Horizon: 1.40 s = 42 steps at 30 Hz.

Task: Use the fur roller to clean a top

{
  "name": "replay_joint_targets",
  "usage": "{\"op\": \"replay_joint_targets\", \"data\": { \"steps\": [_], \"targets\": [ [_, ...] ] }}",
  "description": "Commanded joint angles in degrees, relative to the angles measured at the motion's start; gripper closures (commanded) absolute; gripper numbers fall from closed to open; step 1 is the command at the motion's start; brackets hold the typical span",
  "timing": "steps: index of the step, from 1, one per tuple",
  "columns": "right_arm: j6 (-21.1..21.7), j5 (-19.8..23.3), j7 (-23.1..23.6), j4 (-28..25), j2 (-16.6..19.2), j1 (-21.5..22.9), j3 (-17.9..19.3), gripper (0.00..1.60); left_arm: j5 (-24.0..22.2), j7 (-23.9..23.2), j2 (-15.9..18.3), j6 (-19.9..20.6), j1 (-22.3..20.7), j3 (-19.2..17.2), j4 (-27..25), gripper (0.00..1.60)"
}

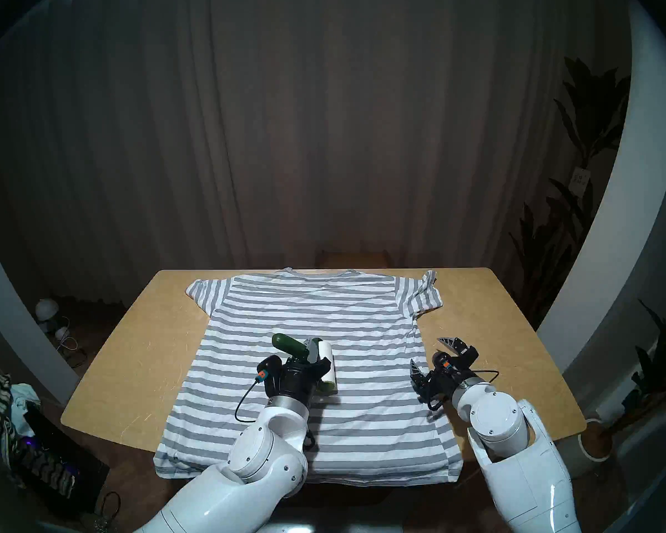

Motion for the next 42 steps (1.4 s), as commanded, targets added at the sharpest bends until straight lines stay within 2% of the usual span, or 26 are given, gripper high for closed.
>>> {"op": "replay_joint_targets", "data": {
  "steps": [1,8,13,17,28,35,42],
  "targets": [
    [2.1,-1.5,-0.1,0.9,-0.3,-2.3,-1.3,0.00,0.4,-0.3,0.2,-0.6,-1.7,0.7,-0.9,1.60],
    [4.0,0.0,0.6,1.4,-1.4,-2.0,-0.8,0.00,-0.9,0.1,-0.3,0.0,-1.6,0.1,-0.6,1.60],
    [5.0,1.5,0.9,1.6,-2.2,-1.9,-0.4,0.00,-6.8,-0.9,-1.0,0.5,-1.1,-1.8,-0.6,1.60],
    [5.5,1.9,0.7,1.9,-2.2,-1.8,-0.6,0.00,-9.8,-1.3,-0.7,1.2,-1.2,-2.6,-0.5,1.60],
    [5.4,2.3,0.1,2.2,-1.8,-2.4,-0.9,0.00,-9.2,-1.8,0.3,2.4,-1.6,-1.8,-0.3,1.60],
    [5.0,2.3,0.1,2.6,-1.7,-2.4,-0.8,0.00,-10.6,-3.8,0.0,-0.8,0.3,-3.2,-3.0,1.60],
    [4.3,2.4,0.2,3.1,-1.3,-2.5,-0.6,0.00,-10.5,-4.8,-0.5,-2.6,0.0,-4.0,-6.1,1.60]
  ]
}}
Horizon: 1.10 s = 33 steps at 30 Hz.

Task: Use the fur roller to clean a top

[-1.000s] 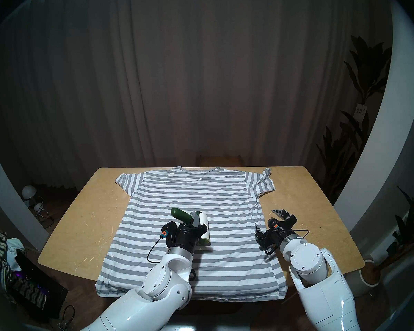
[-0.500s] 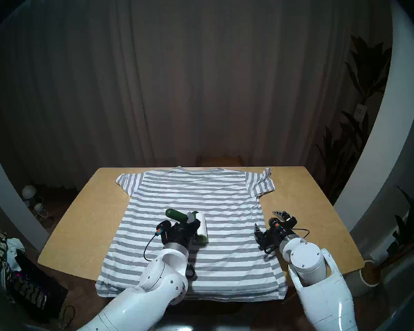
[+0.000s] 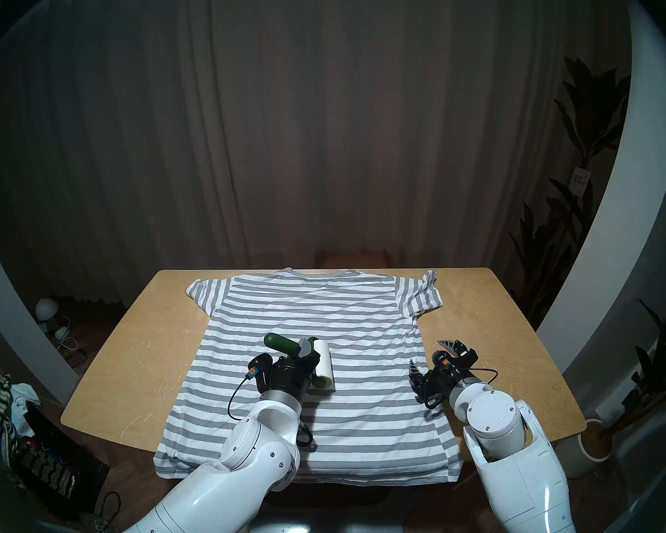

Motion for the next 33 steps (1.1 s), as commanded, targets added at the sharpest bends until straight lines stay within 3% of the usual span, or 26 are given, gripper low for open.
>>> {"op": "replay_joint_targets", "data": {
  "steps": [1,15,28,33],
  "targets": [
    [0.5,-0.5,0.6,3.5,0.2,-2.7,-0.8,0.00,-0.1,-1.8,-0.8,-2.0,-1.0,-0.6,-4.3,1.60],
    [-0.3,-0.4,1.0,4.2,0.9,-2.3,-0.6,0.00,-1.1,-0.2,-1.8,0.4,-2.2,1.0,0.3,1.60],
    [-0.4,-0.3,1.4,4.2,1.7,-1.9,-0.8,0.00,-0.9,0.7,-2.7,-0.3,-2.8,0.3,3.5,1.60],
    [-0.5,-0.4,1.5,4.4,2.1,-1.7,-0.8,0.00,0.9,3.0,-2.8,-0.4,-4.2,2.1,3.9,1.60]
  ]
}}
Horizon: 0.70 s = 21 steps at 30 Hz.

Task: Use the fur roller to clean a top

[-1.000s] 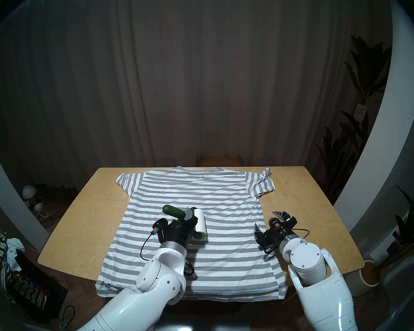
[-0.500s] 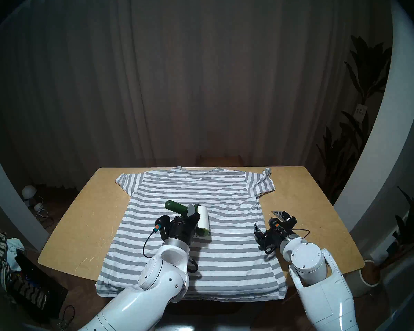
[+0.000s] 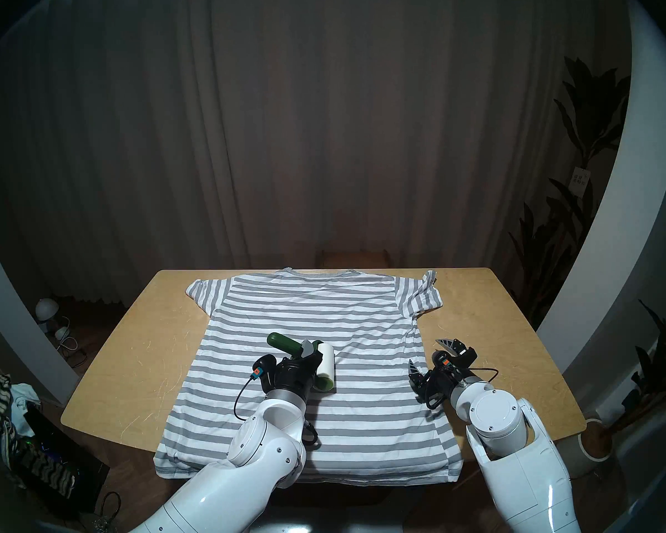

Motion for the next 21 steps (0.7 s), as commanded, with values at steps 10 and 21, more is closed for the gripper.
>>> {"op": "replay_joint_targets", "data": {
  "steps": [10,21],
  "targets": [
    [0.5,-1.1,0.2,3.7,1.2,-2.3,-0.6,0.00,3.7,9.1,0.1,-1.9,-6.3,7.7,1.5,1.60],
    [-0.1,-0.8,0.8,2.9,2.3,-2.9,-0.3,0.00,11.6,17.3,-1.7,-6.1,-8.4,9.4,8.9,1.60]
  ]
}}
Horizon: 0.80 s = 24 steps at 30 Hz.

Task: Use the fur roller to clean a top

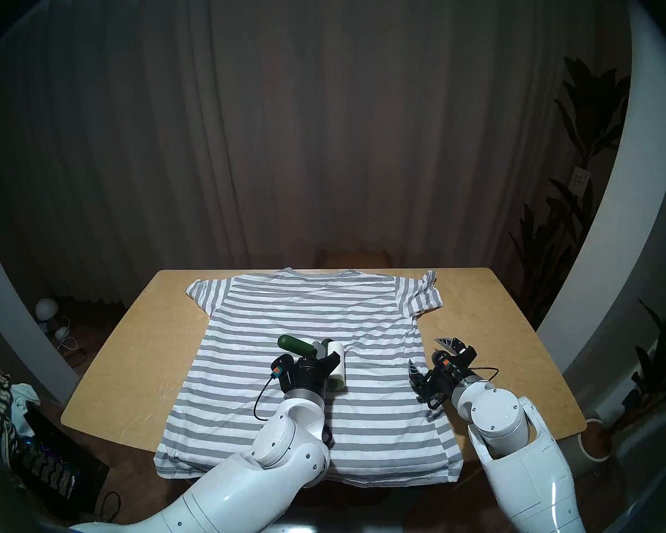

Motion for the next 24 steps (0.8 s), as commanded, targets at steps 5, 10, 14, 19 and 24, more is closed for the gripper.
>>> {"op": "replay_joint_targets", "data": {
  "steps": [5,10,14,19,24],
  "targets": [
    [0.7,-0.7,1.0,2.7,1.4,-2.8,-0.1,0.00,9.3,6.7,-0.4,-2.3,-1.5,0.6,5.7,1.60],
    [1.1,-0.5,1.8,2.2,2.1,-2.4,-0.1,0.00,10.9,9.4,2.2,0.5,-0.5,2.5,4.0,1.60],
    [1.7,-0.4,2.0,2.1,2.3,-1.8,0.1,0.00,11.9,10.1,4.5,3.9,0.8,2.9,1.0,1.60],
    [1.9,-0.4,2.2,2.4,2.4,-1.4,0.0,0.00,13.5,11.5,7.2,8.2,0.5,3.8,-0.1,1.60],
    [2.3,0.0,2.6,2.4,2.3,-1.3,0.0,0.00,13.6,12.5,9.1,11.1,0.5,3.5,-2.0,1.60]
  ]
}}
